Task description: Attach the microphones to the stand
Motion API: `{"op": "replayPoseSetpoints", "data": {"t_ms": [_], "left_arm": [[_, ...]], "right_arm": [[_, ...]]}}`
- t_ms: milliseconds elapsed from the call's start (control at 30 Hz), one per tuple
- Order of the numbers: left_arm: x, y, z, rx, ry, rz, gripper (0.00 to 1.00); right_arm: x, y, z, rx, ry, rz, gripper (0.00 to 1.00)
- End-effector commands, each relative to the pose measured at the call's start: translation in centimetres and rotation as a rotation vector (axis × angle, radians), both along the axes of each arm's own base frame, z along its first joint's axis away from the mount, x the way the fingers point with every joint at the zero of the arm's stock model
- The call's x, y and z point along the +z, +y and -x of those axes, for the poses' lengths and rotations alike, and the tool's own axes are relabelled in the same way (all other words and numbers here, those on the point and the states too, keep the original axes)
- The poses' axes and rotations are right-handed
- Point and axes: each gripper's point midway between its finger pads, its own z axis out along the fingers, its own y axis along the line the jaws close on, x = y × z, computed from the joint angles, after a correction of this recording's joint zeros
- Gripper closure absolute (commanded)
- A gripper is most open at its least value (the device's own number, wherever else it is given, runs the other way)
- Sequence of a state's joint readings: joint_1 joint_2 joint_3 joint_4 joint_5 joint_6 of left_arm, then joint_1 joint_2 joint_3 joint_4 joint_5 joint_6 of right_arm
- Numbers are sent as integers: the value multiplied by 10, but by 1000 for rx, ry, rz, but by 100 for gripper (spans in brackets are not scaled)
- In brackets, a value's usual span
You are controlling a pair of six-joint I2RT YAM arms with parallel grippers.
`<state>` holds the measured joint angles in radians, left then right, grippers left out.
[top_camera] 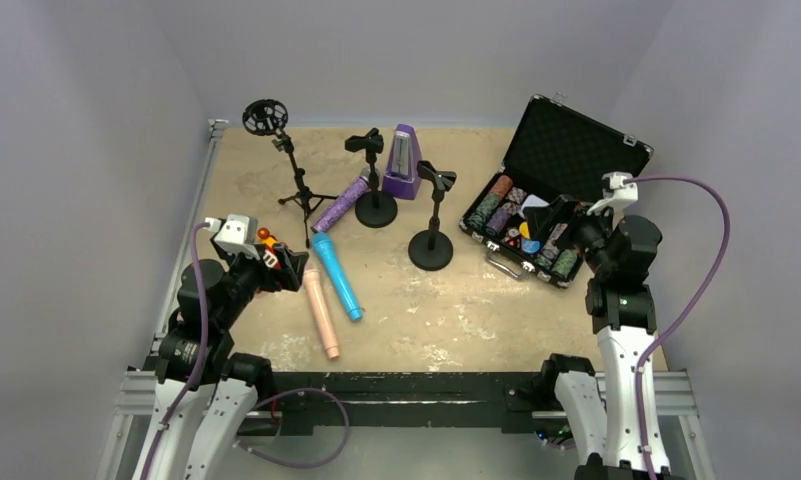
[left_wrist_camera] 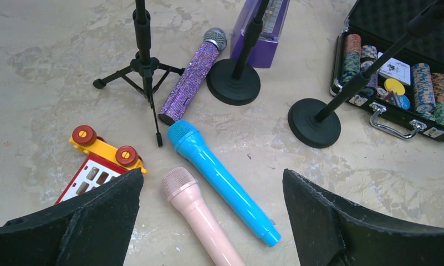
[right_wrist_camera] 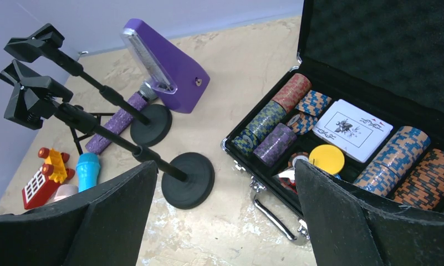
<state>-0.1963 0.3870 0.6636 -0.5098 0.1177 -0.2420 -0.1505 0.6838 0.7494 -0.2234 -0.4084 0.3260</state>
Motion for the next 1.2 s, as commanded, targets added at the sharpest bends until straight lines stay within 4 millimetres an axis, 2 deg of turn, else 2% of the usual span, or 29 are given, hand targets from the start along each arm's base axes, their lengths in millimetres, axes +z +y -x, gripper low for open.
{"op": "replayPoseSetpoints", "data": {"t_ms": [0,100,200,333,433,467,567,700,767,900,967,1167], "left_arm": [[18,-4,-3,-25,-64,10,0],[20,-11,-1,-58,-58,35,0],[20,-21,3,-111,-44,58,0],[22,-32,5,-160,-24,106,0],[29,-53,11,-239,7,249,0],[33,-64,15,-290,28,326,0],[47,-82,17,-336,91,534,1],[70,-94,7,-351,119,769,1],[81,-99,0,-345,122,828,1],[92,-116,-22,-315,134,846,2],[91,-129,-41,-301,158,868,3],[108,-168,-84,-260,127,935,5]], "right_arm": [[27,2,2,5,-85,12,1],[24,14,7,101,-117,56,1],[9,38,19,295,-175,142,1],[-10,76,50,655,-301,273,1],[-22,93,76,860,-379,316,1],[-23,94,78,873,-378,317,1],[-24,95,79,881,-368,313,1],[-21,93,77,862,-349,309,1],[-18,93,77,853,-343,304,1],[-12,94,79,854,-339,288,1],[-12,94,79,855,-337,282,1],[-12,94,77,845,-328,272,1]]}}
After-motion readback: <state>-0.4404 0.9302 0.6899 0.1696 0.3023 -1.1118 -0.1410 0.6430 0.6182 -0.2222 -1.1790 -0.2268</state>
